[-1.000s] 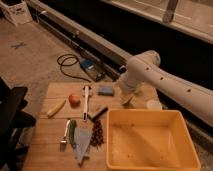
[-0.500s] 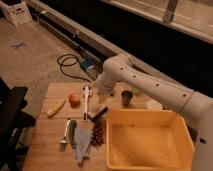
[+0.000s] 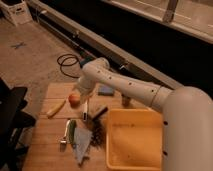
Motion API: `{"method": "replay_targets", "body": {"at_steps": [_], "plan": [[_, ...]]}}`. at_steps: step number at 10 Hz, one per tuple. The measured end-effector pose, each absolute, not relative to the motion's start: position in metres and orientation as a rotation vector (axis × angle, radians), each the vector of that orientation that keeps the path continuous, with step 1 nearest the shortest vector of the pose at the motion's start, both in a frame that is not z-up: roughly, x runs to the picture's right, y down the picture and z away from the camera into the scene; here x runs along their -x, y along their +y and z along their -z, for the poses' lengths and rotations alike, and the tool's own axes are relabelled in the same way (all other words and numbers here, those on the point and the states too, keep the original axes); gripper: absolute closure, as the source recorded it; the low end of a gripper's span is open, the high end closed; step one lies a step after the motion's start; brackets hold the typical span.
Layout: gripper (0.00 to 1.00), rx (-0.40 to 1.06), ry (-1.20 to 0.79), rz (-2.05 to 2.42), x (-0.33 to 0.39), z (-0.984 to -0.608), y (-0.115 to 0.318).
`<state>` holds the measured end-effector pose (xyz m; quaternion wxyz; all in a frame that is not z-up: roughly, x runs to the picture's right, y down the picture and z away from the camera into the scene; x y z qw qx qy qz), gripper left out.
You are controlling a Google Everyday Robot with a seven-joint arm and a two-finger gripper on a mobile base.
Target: Place apple in table surface
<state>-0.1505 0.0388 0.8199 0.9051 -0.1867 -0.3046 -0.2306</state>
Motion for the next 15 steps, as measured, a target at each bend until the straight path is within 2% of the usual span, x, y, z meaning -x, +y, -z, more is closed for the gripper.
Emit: {"method": "replay_targets", "body": {"at_steps": [5, 9, 15], "plan": [[0.35, 0.378, -0.645, 0.471, 0.151, -0.823, 0.038], [0.35, 0.380, -0.711, 0.468, 0.193, -0.853, 0.043], [0.35, 0.413, -0.747, 0.442, 0.205, -0.887, 0.052]]}}
